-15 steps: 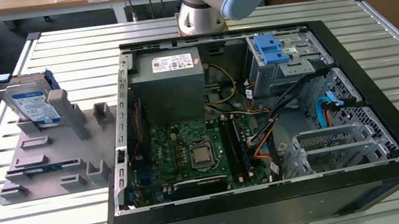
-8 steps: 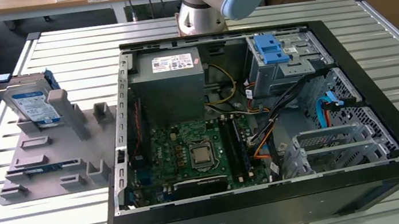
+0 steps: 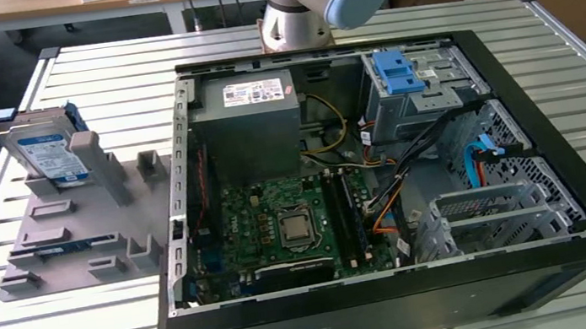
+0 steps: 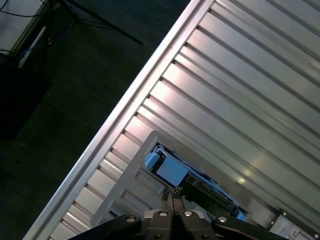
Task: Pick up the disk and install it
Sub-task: 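Pick up the disk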
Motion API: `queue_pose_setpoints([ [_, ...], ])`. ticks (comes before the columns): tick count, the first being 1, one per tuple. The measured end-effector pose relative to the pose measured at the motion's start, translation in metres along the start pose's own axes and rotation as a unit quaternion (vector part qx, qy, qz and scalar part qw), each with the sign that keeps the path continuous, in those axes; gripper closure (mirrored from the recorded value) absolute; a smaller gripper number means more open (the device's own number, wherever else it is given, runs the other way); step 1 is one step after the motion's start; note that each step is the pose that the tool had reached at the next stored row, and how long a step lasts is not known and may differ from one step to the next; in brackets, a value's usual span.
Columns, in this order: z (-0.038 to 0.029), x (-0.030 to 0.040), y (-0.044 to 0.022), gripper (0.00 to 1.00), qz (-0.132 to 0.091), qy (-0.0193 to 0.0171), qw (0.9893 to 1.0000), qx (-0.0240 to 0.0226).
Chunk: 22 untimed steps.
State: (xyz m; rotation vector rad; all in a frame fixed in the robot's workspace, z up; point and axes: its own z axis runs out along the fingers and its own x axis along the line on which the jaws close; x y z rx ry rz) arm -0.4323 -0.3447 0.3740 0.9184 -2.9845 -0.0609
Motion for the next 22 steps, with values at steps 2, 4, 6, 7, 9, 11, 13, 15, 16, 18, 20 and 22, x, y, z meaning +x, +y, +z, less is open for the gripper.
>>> queue_pose_setpoints([
  [2,0.0000,0.0000,0.0000,0.89,-0.003,0.0001,1.0000,0.0000],
  [4,0.0000,0.0000,0.0000,0.89,-0.006,0.0003,1.0000,0.0000],
  [6,0.0000,0.0000,0.0000,0.89,-0.010,0.0004,1.0000,0.0001],
  [7,0.0000,0.0000,0.0000,0.89,-0.011,0.0005,0.9999,0.0001],
  [9,0.0000,0.0000,0.0000,0.89,-0.014,0.0006,0.9999,0.0001],
  [11,0.0000,0.0000,0.0000,0.89,-0.017,0.0007,0.9998,0.0001],
  [13,0.0000,0.0000,0.0000,0.89,-0.021,0.0009,0.9998,0.0001],
  [15,0.0000,0.0000,0.0000,0.89,-0.024,0.0010,0.9997,0.0002],
  [16,0.0000,0.0000,0.0000,0.89,-0.025,0.0010,0.9997,0.0002],
  [18,0.0000,0.0000,0.0000,0.89,-0.028,0.0012,0.9996,0.0002],
  [20,0.0000,0.0000,0.0000,0.89,-0.030,0.0013,0.9995,0.0002],
  [22,0.0000,0.0000,0.0000,0.89,-0.032,0.0014,0.9995,0.0002],
])
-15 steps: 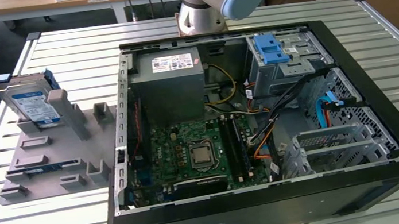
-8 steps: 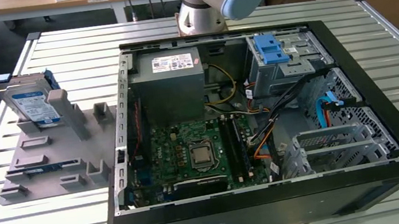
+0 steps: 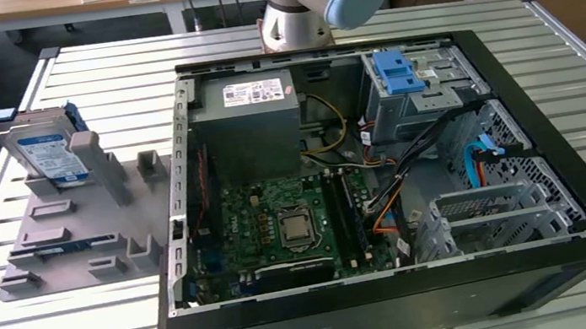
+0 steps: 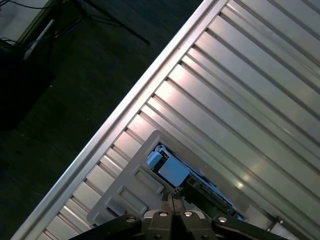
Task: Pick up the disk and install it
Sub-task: 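Pick up the disk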
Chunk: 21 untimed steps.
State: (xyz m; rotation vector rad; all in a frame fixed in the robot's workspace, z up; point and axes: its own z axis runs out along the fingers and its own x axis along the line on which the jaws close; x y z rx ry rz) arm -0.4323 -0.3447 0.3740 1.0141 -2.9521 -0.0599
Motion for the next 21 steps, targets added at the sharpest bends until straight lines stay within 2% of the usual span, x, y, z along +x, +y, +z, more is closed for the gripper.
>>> queue_pose_setpoints([
  [14,0.0000,0.0000,0.0000,0.89,-0.003,0.0001,1.0000,0.0000],
  [21,0.0000,0.0000,0.0000,0.89,-0.012,0.0005,0.9999,0.0001],
])
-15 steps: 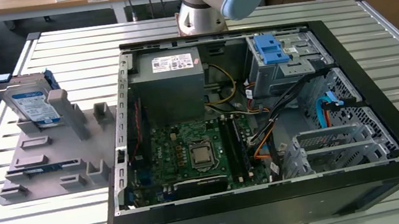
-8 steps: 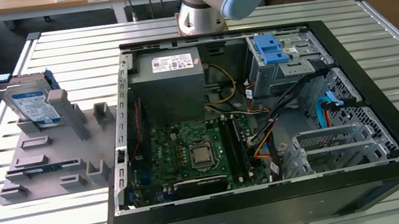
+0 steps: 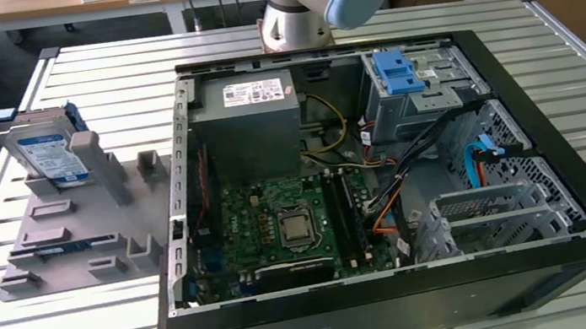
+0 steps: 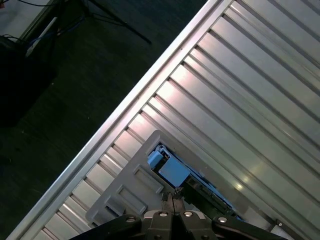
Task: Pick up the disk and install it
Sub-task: 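Pick up the disk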
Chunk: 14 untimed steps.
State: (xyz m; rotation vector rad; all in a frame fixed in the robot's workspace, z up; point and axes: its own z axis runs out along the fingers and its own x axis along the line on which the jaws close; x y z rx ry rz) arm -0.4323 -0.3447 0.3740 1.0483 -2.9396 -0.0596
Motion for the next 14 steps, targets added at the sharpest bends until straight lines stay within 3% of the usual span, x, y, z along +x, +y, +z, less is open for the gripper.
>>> queue_pose_setpoints([
  [14,0.0000,0.0000,0.0000,0.89,-0.022,0.0010,0.9997,0.0001],
])
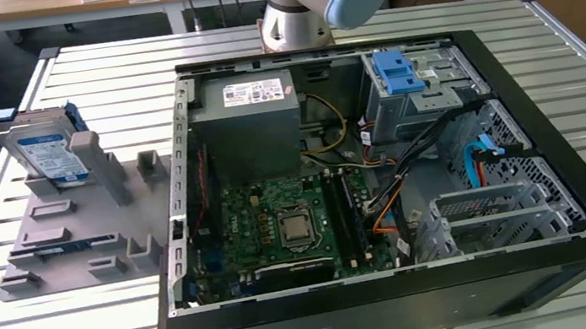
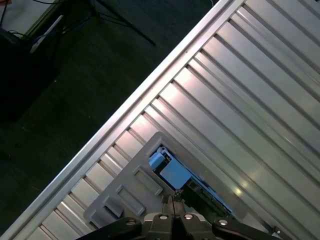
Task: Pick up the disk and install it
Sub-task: 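Pick up the disk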
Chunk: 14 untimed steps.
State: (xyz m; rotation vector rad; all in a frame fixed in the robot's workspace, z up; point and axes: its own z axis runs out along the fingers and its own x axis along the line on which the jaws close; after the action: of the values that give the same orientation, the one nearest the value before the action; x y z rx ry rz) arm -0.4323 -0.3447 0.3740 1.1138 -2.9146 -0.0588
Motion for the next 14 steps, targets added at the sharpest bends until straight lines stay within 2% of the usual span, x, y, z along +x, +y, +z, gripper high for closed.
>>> queue_pose_setpoints([
  [14,0.0000,0.0000,0.0000,0.89,-0.015,0.0005,0.9999,0.0002],
])
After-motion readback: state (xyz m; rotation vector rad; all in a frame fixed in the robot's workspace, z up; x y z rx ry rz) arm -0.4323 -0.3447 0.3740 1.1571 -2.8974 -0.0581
